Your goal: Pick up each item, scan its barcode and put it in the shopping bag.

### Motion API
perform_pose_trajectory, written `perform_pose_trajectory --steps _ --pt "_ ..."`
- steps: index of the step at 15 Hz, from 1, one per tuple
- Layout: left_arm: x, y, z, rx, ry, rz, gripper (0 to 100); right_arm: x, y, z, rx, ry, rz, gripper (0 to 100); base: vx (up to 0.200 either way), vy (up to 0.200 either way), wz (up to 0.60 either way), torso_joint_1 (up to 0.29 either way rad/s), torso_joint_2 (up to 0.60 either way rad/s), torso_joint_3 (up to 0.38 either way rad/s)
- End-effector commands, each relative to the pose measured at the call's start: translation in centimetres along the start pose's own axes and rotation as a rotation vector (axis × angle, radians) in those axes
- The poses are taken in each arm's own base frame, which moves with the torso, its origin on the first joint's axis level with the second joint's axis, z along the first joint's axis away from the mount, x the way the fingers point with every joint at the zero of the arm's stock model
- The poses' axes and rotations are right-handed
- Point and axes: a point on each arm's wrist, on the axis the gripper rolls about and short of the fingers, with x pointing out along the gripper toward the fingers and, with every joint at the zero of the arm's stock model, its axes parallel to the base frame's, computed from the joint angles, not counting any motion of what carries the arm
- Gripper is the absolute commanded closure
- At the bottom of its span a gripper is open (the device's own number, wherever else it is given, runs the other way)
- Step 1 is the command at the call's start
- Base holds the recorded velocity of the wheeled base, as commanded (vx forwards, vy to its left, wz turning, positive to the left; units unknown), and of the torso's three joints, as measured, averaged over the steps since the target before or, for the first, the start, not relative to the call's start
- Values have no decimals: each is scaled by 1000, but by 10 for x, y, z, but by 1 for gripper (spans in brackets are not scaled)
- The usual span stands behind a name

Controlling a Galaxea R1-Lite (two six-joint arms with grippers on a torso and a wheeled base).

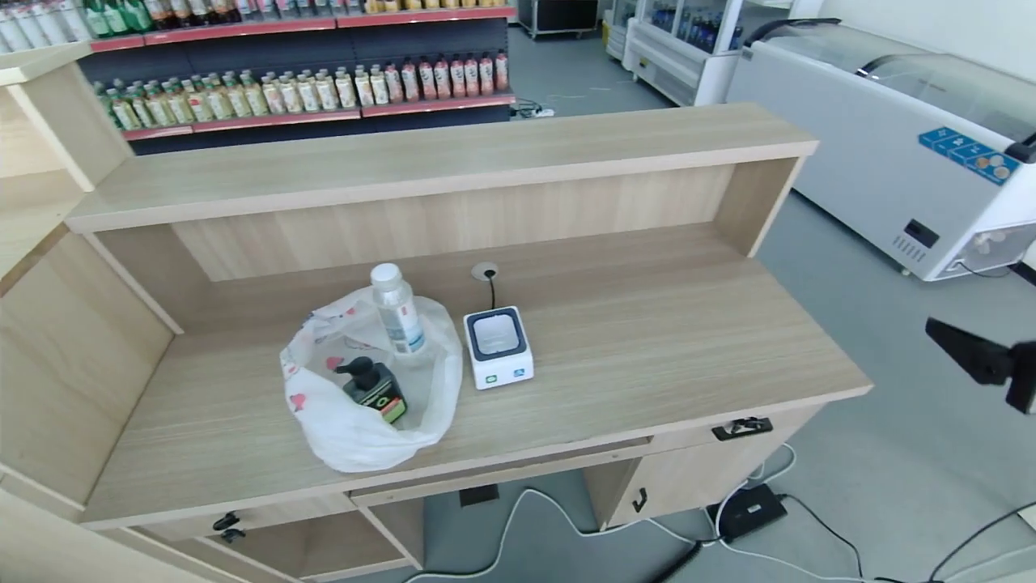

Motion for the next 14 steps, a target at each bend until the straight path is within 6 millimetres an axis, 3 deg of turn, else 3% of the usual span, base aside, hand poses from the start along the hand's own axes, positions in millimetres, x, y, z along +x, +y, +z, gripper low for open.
perform_pose_trajectory --steps 1,3,5,14 --pt "0 0 0 0 -2 1 0 -93 24 -92 31 13 60 0 0 0 -600 7 2 2" --pt "0 0 0 2 -1 1 0 -126 30 -125 92 109 94 0 0 0 0 0 0 0" --pt "0 0 0 0 -1 1 0 -143 32 -140 162 71 86 0 0 0 0 0 0 0" --pt "0 0 0 0 -1 1 0 -157 32 -145 161 -100 78 0 0 0 0 0 0 0"
